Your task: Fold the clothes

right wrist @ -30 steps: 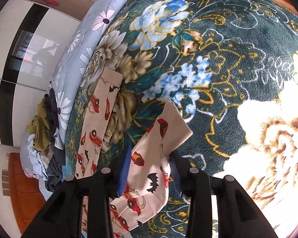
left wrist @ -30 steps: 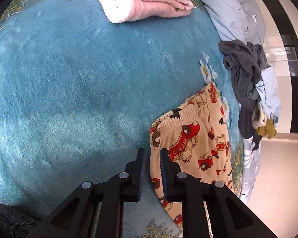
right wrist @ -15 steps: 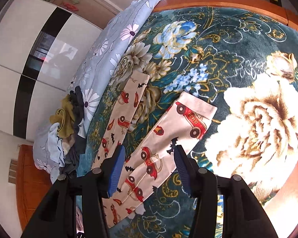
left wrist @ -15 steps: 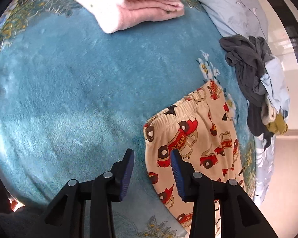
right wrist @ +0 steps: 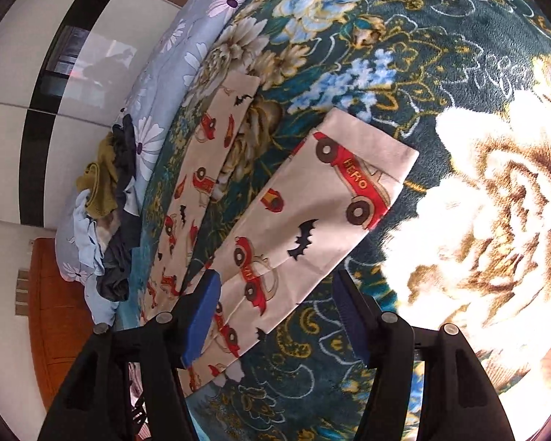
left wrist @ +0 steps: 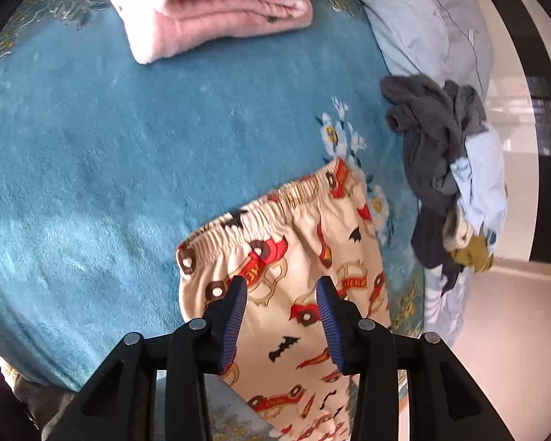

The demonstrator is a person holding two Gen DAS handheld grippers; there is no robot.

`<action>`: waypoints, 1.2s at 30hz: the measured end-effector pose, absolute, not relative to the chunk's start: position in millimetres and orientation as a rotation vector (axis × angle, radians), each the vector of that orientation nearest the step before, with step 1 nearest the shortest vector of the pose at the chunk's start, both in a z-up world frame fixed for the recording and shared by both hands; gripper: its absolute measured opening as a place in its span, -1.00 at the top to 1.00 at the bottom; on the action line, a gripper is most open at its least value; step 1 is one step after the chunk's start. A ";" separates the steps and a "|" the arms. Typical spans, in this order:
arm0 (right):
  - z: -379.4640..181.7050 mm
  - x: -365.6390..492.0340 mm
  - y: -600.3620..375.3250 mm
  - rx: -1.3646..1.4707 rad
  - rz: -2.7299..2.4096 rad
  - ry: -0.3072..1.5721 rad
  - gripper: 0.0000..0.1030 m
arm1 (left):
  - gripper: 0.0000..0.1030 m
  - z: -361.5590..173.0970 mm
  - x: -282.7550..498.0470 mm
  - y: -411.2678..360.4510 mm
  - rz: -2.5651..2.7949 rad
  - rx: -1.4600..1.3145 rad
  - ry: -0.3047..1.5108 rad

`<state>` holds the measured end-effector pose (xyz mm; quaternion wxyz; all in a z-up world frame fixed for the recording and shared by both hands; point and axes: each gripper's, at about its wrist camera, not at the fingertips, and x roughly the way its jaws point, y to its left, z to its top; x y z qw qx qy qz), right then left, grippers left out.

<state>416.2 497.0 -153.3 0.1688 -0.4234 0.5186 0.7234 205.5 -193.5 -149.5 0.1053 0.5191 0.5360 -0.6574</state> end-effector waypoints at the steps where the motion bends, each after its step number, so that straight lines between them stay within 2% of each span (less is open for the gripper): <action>1: -159.7 417.2 502.4 -1.204 2.048 1.477 -0.25 | -0.01 -151.5 205.1 -196.8 -1.931 1.489 1.640; 2: -164.9 418.6 507.5 -1.196 2.037 1.489 -0.25 | -0.05 -157.6 202.8 -196.9 -1.916 1.495 1.671; 6: -181.0 426.6 525.6 -1.161 1.985 1.581 -0.25 | -0.05 -183.5 199.6 -193.4 -1.830 1.681 1.459; 8: -185.3 429.7 531.0 -1.157 1.973 1.600 -0.25 | -0.06 -191.6 205.4 -198.1 -1.764 1.667 1.448; 16: -208.9 435.0 540.1 -1.148 1.911 1.662 -0.25 | -0.09 -212.7 208.1 -188.7 -1.668 1.682 1.473; 27: -223.2 434.5 543.1 -0.971 1.886 1.783 -0.23 | -0.10 -233.0 213.1 -177.3 -1.577 1.653 1.513; 33: -224.0 434.5 543.8 -0.946 1.873 1.787 -0.11 | -0.02 -225.5 215.7 -179.7 -1.640 1.654 1.532; 35: -223.6 434.2 544.7 -0.944 1.875 1.791 0.23 | 0.08 -225.1 214.2 -178.8 -1.648 1.687 1.513; 36: -224.3 433.9 545.3 -0.944 1.869 1.800 0.25 | 0.11 -225.2 212.8 -178.5 -1.656 1.713 1.512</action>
